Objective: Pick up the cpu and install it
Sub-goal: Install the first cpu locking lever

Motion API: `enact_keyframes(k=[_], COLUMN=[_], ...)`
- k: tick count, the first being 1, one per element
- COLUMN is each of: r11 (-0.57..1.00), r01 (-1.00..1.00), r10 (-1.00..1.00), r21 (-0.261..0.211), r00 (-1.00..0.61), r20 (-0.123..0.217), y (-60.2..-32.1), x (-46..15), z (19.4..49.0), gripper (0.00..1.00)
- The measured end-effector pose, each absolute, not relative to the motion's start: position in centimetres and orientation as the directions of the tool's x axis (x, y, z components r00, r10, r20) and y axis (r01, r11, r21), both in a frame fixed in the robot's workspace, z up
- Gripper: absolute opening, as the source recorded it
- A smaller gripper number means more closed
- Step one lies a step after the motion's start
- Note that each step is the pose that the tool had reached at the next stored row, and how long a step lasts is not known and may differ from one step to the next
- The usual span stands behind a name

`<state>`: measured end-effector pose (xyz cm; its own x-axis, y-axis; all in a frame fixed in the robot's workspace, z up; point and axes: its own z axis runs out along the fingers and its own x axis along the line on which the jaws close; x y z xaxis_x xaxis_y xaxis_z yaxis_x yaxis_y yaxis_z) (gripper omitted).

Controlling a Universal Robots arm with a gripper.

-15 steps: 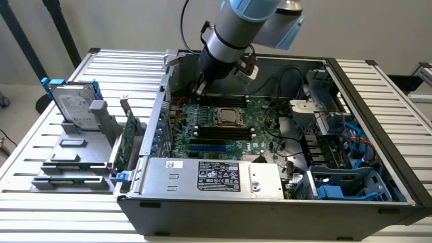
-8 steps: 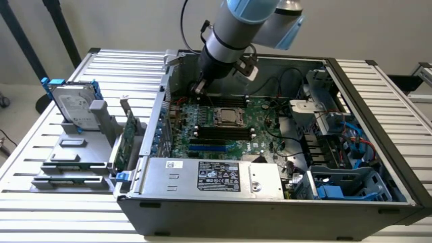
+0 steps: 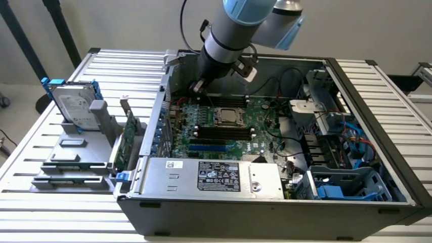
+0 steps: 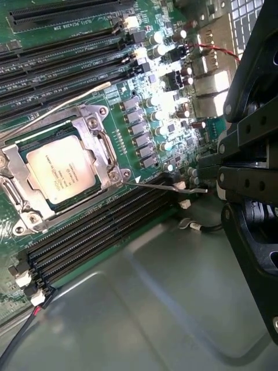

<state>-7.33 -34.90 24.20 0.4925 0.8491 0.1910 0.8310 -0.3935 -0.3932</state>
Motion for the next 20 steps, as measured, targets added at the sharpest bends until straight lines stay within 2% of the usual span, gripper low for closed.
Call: enact_keyframes(k=[20], r11=[-0.481], r01=[0.779], r10=[0.78], r21=[-0.403], r00=[0.59], r20=[0.21], y=[-34.87], x=[-8.05], z=[24.2], gripper=[0.11])
